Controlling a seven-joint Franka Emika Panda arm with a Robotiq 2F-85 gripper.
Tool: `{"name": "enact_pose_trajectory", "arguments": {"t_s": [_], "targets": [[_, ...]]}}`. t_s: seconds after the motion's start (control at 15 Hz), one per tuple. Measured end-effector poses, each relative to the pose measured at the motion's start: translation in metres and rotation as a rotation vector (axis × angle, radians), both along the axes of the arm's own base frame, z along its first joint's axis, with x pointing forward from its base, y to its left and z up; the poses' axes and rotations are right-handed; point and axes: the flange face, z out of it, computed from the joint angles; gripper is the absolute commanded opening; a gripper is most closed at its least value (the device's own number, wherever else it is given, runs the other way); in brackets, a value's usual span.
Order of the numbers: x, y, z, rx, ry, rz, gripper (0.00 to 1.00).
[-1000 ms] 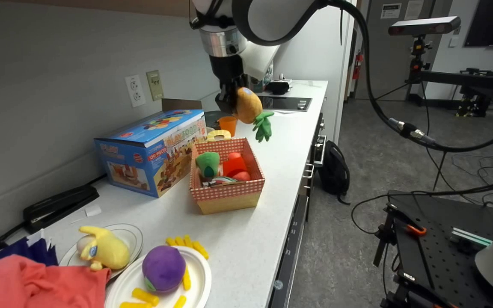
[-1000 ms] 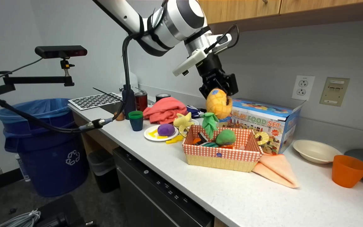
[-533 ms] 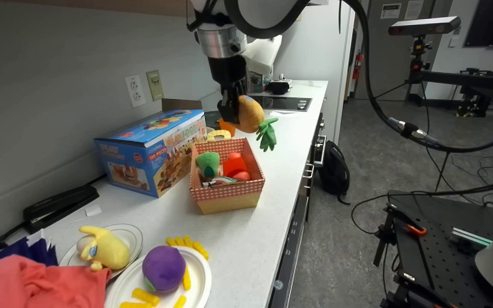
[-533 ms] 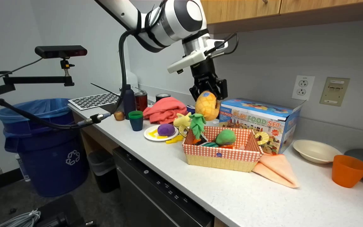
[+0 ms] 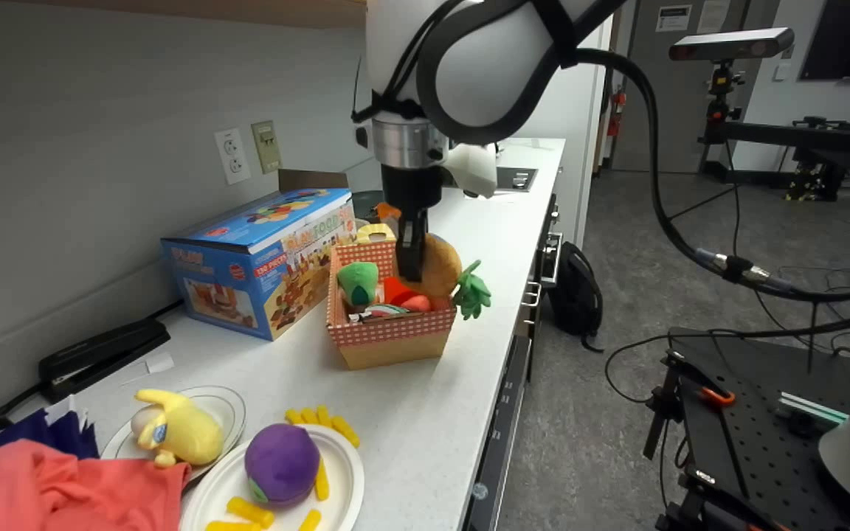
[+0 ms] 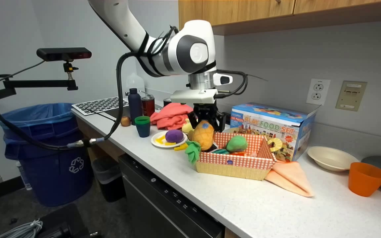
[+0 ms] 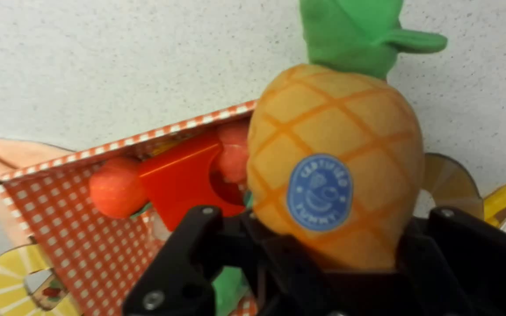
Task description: Put the pineapple plushie on the white plate
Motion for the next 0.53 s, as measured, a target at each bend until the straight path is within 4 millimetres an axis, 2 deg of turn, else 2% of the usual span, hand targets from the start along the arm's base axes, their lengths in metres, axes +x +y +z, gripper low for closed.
{"name": "enact_pose_trajectory", "arguments": {"t_s": [0.13,0.2,0.4,0.53], "targets": [[-0.005,0.012,-0.014,0.028,0.006,0.044,0.04],[-0.006,0.020,-0.016,0.041,0.003,0.066,0.04],[-0.006,0.040,-0.009,0.061,-0.015,0.124,0.04],[-0.005,0.057,0.003,0.064,-0.036,0.164,0.04]]}}
